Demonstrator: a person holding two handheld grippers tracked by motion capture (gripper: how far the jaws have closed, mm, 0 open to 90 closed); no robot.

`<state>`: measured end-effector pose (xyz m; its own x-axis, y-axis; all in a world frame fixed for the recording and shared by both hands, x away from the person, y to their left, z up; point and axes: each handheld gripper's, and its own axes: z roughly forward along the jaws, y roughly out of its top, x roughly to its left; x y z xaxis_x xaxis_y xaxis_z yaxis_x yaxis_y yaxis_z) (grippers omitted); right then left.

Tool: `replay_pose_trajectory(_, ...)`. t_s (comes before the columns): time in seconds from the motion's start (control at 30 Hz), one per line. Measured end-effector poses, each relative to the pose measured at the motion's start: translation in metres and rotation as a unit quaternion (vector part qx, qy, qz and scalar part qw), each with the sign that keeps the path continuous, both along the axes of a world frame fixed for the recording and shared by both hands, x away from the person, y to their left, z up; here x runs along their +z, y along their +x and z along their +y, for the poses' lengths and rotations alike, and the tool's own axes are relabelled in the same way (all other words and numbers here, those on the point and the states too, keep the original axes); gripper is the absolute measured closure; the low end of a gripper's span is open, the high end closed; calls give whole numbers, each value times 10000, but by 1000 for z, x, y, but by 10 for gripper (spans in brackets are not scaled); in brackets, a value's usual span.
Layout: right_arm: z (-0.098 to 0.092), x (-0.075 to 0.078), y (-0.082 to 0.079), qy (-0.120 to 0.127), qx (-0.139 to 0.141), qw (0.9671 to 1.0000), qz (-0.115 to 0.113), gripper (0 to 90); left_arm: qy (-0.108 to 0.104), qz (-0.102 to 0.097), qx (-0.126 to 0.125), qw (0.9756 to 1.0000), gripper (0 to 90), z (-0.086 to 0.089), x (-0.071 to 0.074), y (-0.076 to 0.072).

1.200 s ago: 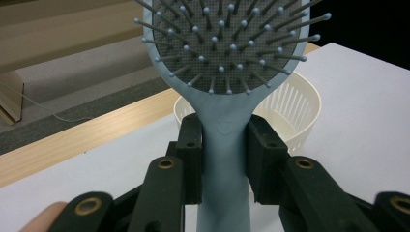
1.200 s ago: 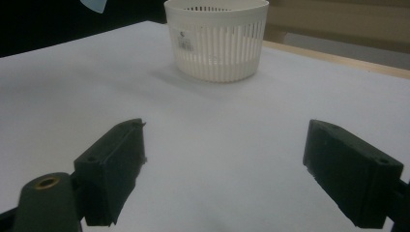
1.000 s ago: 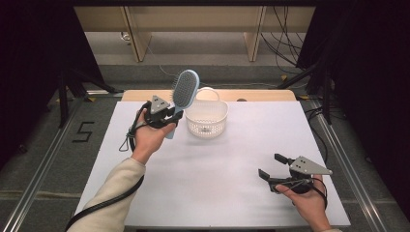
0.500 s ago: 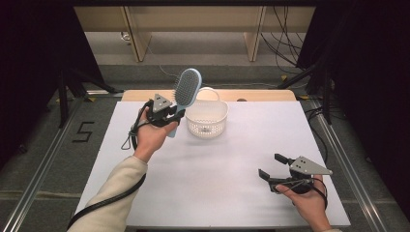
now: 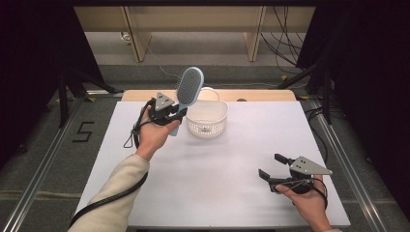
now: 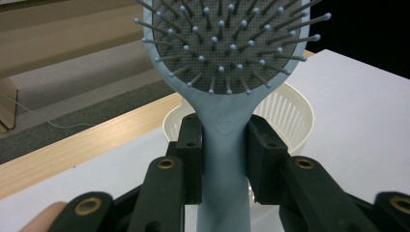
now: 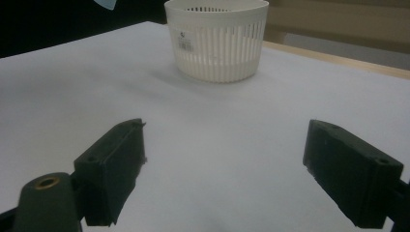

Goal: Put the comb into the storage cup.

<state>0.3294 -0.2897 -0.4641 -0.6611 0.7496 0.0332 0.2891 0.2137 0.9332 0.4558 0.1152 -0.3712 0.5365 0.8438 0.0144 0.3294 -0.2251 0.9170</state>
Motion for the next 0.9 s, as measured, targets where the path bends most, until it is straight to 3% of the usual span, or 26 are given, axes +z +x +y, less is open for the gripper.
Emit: replay_pose_trajectory(0.9, 0, 0, 0, 14, 5, 10000, 6, 157, 15, -38, -36, 10000, 701, -9, 5, 7)
